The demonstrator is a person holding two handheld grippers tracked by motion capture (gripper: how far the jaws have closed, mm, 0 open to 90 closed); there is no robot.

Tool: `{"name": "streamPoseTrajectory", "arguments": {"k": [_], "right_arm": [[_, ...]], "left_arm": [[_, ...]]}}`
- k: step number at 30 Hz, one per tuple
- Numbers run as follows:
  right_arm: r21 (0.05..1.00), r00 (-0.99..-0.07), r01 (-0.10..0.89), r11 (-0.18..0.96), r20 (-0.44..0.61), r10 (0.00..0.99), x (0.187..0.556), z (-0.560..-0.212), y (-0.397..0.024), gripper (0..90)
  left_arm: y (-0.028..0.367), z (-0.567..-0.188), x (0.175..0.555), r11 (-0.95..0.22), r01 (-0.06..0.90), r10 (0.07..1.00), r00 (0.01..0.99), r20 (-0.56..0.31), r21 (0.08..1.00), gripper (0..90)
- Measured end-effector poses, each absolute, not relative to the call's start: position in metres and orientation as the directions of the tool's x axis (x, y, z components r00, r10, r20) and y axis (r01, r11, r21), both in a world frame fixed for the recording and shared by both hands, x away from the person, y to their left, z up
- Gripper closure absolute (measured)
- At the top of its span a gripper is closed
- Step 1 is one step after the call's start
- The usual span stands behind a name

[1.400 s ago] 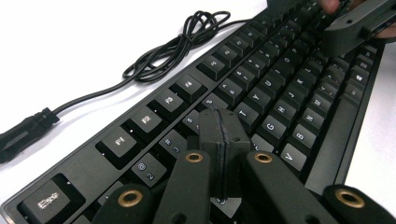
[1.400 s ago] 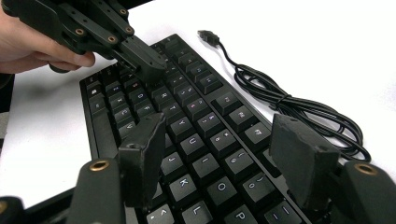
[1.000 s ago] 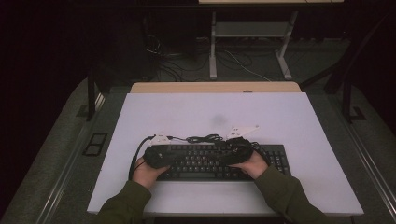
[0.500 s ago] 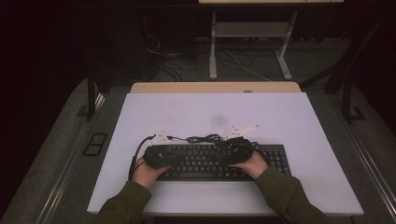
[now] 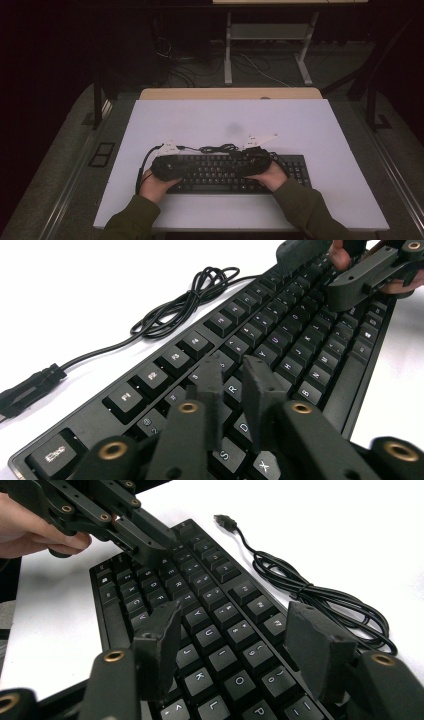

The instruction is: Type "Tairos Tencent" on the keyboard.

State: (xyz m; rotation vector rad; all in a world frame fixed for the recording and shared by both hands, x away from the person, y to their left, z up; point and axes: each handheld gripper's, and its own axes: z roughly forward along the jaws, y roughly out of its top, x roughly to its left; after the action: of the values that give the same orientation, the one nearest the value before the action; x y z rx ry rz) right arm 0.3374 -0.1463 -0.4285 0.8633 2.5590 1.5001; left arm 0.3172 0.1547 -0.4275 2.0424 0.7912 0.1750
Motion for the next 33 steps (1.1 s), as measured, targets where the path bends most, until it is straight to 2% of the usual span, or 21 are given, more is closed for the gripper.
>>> {"name": "streamPoseTrajectory", "arguments": {"k": [12, 18, 28, 33], "right_arm": [[0.812, -0.846, 0.450, 0.372, 0.254, 0.469, 0.334, -0.426, -0.143, 53.8], [0.809, -0.856, 0.442, 0.387, 0.252, 0.451, 0.330, -0.426, -0.139, 69.0], [0.793, -0.874, 0.435, 0.426, 0.257, 0.413, 0.323, -0.429, -0.130, 86.4], [0.784, -0.881, 0.431, 0.448, 0.257, 0.397, 0.321, -0.431, -0.126, 89.1]], "left_arm": [[0.158, -0.426, 0.311, -0.362, 0.474, 0.611, 0.771, -0.180, 0.803, 49.4], [0.158, -0.425, 0.308, -0.356, 0.464, 0.611, 0.772, -0.175, 0.811, 40.3], [0.154, -0.428, 0.307, -0.361, 0.464, 0.601, 0.779, -0.178, 0.809, 30.2], [0.154, -0.428, 0.307, -0.363, 0.462, 0.602, 0.779, -0.175, 0.809, 28.3]]}}
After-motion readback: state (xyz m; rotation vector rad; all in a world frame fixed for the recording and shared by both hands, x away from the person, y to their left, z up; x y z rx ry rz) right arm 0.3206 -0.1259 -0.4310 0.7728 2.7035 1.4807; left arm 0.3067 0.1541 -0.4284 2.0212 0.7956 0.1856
